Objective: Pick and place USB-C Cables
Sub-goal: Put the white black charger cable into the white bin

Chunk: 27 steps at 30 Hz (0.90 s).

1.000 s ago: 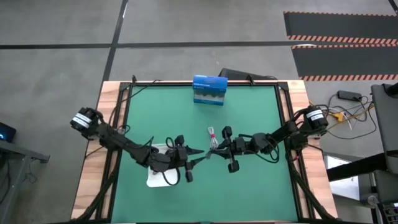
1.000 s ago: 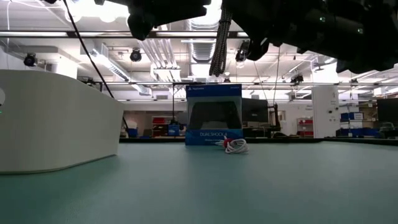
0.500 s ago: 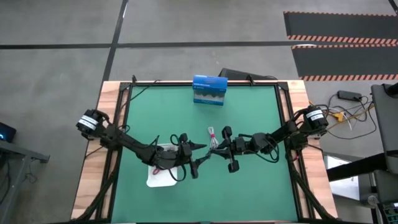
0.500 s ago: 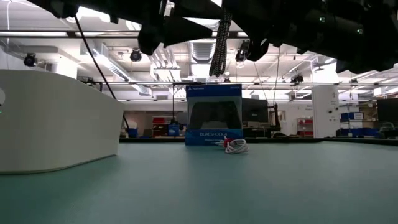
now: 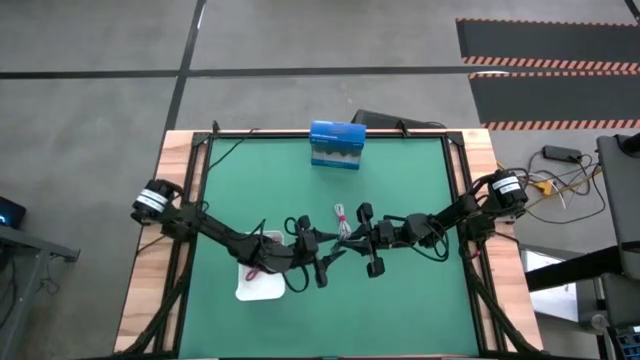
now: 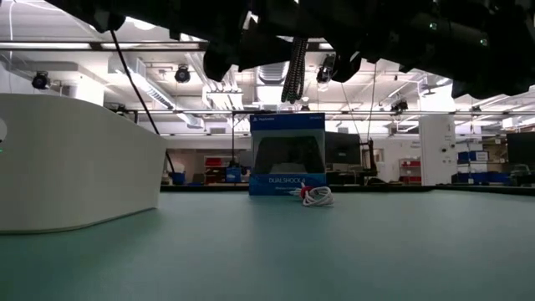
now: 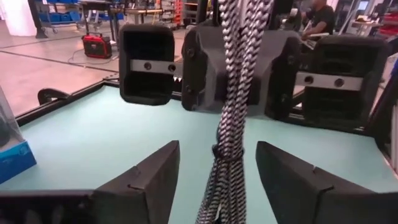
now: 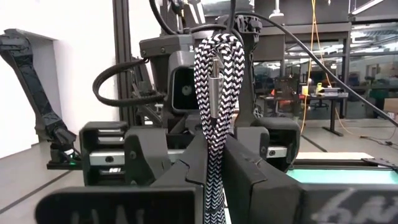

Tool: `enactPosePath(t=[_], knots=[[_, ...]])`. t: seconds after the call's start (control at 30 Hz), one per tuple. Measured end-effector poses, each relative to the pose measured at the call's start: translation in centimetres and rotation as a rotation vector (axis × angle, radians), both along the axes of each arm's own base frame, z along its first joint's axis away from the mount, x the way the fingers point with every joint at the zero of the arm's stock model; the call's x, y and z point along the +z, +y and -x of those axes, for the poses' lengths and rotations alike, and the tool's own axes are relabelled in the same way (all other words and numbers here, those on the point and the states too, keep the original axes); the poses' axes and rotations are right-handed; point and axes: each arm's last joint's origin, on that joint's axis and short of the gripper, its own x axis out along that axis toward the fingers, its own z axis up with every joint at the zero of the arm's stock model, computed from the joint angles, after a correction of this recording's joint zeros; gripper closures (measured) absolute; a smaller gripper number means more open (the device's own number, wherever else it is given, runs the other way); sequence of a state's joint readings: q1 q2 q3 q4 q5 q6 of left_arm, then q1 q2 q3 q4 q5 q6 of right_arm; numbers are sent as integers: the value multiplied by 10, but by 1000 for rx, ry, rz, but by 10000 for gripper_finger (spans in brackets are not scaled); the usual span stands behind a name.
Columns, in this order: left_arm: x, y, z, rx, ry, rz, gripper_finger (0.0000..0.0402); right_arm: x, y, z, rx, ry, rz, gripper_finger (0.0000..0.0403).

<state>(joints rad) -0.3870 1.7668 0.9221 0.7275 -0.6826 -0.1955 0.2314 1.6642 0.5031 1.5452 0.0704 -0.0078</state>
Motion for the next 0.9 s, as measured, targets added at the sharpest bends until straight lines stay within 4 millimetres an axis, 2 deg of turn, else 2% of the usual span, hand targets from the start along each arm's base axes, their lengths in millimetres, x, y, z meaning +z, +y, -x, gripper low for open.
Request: enactPosePath(t=[0.27,0.5,0.9], knots=[[0,0,0,-1,1,-2,294,-2,0,0,-1,16,7,384],[0,0,0,-4,2,-1,381,-2,0,-1,-3,25,-13,361],[0,0,0,-3,0,7,379,1,0,0,8,21,-60,287]])
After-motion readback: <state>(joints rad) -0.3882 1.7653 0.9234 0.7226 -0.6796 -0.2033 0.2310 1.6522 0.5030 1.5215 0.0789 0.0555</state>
